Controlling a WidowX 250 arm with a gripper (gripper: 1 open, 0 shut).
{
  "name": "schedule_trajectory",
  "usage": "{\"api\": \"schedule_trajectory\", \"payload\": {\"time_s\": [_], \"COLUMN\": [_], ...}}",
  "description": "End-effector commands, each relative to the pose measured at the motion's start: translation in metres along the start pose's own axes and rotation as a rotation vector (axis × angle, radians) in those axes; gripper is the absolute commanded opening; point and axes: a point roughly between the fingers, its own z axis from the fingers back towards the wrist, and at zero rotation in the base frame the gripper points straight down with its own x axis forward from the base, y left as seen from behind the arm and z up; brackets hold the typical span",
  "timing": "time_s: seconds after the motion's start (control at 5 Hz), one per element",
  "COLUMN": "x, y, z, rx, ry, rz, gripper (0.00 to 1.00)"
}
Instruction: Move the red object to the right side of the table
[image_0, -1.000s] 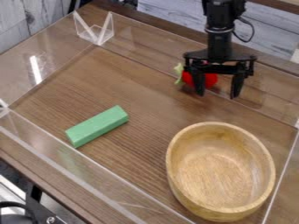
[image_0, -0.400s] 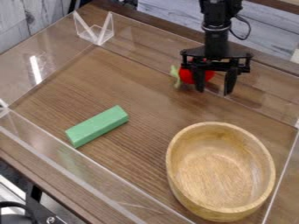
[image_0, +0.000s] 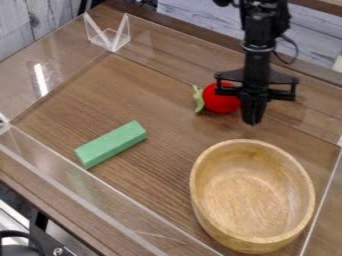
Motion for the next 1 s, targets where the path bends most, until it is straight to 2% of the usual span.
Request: {"api": "schedule_trajectory", "payload": {"time_s": [0.0,0.2,0.4,0.6,0.8], "x": [-0.008,-0.017,-0.015,-0.012,-0.017], "y": [-0.013,-0.016,-0.013,-0.010,-0.009], "z": [0.031,0.037,0.025,0.013,0.015], "rx": [-0.037,-0.039,-0.041,-0.039,-0.038], "ry": [-0.062,-0.054,-0.052,-0.049,-0.038], "rz": [-0.036,-0.051,-0.047,-0.042,-0.117], "gripper": [0.00,1.00,0.00,0.00,1.00]}}
